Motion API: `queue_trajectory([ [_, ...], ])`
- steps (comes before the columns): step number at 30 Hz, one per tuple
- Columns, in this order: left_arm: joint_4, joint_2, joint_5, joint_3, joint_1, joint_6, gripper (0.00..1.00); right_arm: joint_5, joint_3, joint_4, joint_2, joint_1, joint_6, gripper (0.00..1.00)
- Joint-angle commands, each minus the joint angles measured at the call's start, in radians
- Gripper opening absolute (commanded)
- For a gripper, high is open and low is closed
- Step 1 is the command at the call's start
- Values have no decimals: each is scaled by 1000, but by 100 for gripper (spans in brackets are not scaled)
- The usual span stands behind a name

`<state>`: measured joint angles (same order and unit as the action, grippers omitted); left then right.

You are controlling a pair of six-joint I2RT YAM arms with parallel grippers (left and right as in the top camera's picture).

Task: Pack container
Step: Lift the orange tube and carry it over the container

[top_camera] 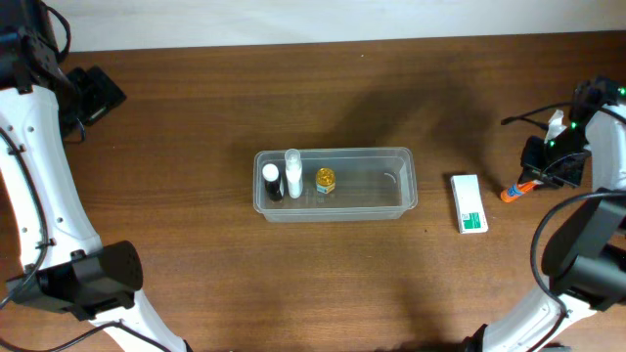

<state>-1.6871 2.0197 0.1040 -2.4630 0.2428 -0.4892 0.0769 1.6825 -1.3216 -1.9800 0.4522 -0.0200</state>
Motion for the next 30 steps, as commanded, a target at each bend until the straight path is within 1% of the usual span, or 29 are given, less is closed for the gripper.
queue_trajectory([
  [1, -1, -10, -3, -10, 2, 16, 100, 4, 16, -4, 92, -33, -8, 20],
  [8, -1, -10, -3, -10, 2, 16, 100, -18, 78, -55, 211, -132, -7, 21],
  [16, 0, -10, -3, -10, 2, 16, 100, -39, 124, -125, 343, -290, -6, 21],
  [23, -1, -10, -3, -10, 2, 16, 100, -44, 130, -169, 411, -472, -8, 21],
  [30, -1, -10, -3, -10, 2, 16, 100, -44, 130, -159, 418, -676, -40, 21],
])
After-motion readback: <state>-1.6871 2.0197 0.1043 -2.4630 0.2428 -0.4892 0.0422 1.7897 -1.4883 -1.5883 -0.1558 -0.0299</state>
